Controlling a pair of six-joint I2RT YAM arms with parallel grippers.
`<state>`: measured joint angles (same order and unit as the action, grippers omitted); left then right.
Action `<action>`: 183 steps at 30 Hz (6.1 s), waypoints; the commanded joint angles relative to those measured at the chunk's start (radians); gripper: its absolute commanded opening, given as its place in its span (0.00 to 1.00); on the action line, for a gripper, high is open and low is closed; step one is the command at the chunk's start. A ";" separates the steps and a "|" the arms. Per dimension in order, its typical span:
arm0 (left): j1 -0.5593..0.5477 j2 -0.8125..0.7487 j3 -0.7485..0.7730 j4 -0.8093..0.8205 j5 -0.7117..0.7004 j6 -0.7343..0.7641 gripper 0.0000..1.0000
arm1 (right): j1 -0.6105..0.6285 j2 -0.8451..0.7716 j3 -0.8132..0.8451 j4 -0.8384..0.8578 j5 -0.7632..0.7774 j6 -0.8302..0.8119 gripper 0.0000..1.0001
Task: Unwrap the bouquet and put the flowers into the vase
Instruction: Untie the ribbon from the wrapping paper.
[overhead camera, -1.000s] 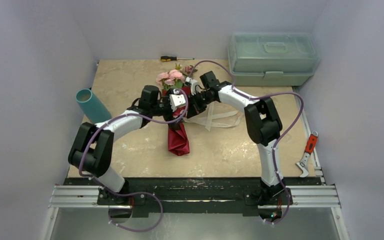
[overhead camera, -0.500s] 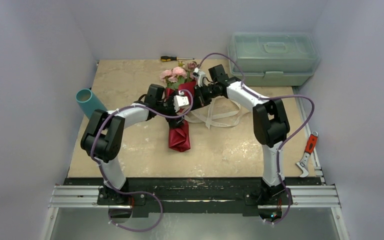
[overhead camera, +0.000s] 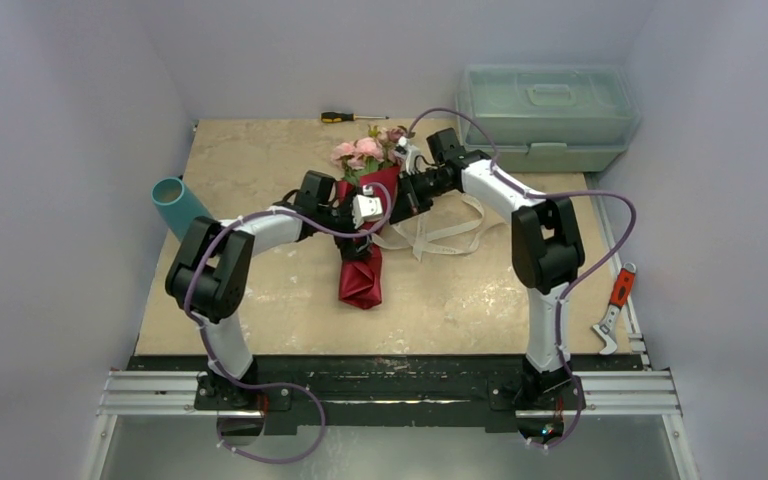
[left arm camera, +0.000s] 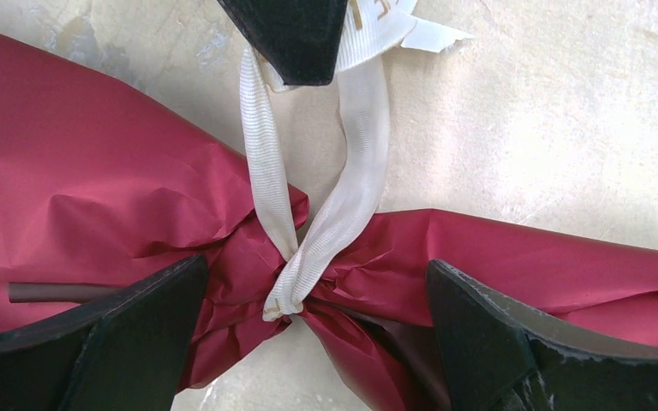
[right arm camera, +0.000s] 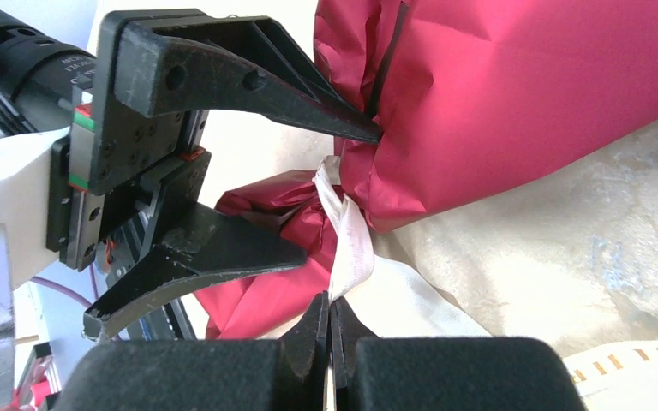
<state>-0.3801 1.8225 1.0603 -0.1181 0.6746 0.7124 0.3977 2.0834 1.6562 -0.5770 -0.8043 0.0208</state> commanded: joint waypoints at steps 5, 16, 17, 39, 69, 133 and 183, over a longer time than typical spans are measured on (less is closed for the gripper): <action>0.001 0.070 -0.036 -0.200 -0.145 -0.076 1.00 | -0.125 -0.080 0.075 -0.059 0.014 -0.111 0.00; -0.009 0.004 -0.093 -0.158 -0.120 -0.033 1.00 | -0.121 -0.058 0.039 -0.128 0.019 -0.170 0.00; -0.009 -0.006 -0.091 -0.140 -0.112 -0.036 1.00 | -0.118 -0.049 0.044 -0.129 0.019 -0.166 0.12; -0.059 -0.227 -0.019 -0.098 -0.019 0.222 0.55 | 0.008 0.090 0.060 0.199 0.165 0.231 0.84; -0.127 -0.034 0.073 -0.250 -0.144 0.476 0.28 | 0.034 0.182 0.054 0.238 0.275 0.255 0.76; -0.036 -0.110 -0.084 0.321 -0.176 -0.616 0.00 | -0.094 -0.188 -0.056 0.118 0.180 0.127 0.84; 0.092 -0.101 -0.055 0.600 0.055 -1.377 0.00 | 0.149 -0.010 -0.343 0.155 0.540 0.139 0.39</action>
<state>-0.3145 1.8023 0.9516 0.3531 0.6041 -0.5980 0.5732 2.0121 1.3415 -0.3248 -0.3573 0.2241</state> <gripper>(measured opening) 0.003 0.424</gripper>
